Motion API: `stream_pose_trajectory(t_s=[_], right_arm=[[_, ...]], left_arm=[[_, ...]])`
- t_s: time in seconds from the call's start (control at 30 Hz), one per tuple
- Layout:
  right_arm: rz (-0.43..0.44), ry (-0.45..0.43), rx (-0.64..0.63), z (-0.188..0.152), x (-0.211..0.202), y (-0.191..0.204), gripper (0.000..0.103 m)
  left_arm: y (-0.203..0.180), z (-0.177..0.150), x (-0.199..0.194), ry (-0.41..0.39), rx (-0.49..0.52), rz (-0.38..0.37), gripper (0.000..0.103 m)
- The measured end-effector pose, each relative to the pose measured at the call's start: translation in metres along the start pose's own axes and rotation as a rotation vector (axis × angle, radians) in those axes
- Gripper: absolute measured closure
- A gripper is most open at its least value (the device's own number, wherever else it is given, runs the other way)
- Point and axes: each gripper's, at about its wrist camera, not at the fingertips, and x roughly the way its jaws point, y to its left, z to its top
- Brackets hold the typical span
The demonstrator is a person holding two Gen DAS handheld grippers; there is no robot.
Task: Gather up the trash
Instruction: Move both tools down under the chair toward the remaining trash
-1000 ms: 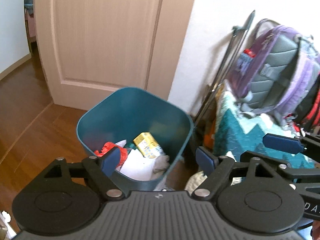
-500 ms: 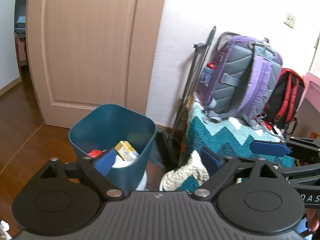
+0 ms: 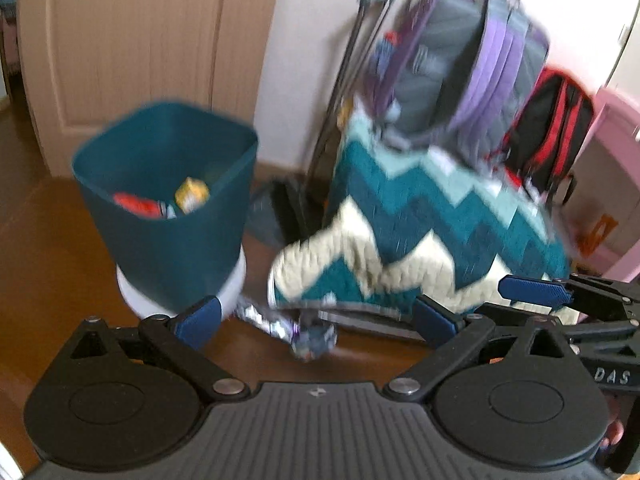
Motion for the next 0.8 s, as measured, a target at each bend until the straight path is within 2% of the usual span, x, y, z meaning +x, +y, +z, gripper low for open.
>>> stream_pose_trajectory(t_s=[0.1,0.23,0.43,0.6,0.73,0.8], right_arm=[[-0.021,0.091,0.084,-0.018,0.025,-0.029,0.047],[-0.06,0.167,0.162,-0.047,0.059,-0.062,0.047],[-0.094,0.285,0.273,-0.09,0.112,-0.103,0.047],[-0.115,0.333,0.345,-0.108,0.158,-0.13,0.047],[-0.117,0.381,0.377,-0.123,0.198,-0.147,0.047],[-0.127,0.432,0.331,-0.135,0.218,-0.148,0.047]], left_arm=[[-0.004,-0.016,0.037,0.096,0.009,0.036,0.001],[-0.009,-0.04,0.084,0.187,0.032,0.127,0.001],[-0.011,-0.069,0.16,0.35,0.016,0.154,0.001],[-0.018,-0.087,0.214,0.426,0.036,0.176,0.001],[-0.019,-0.099,0.257,0.488,0.065,0.192,0.001],[-0.015,-0.106,0.279,0.526,0.085,0.208,0.001]])
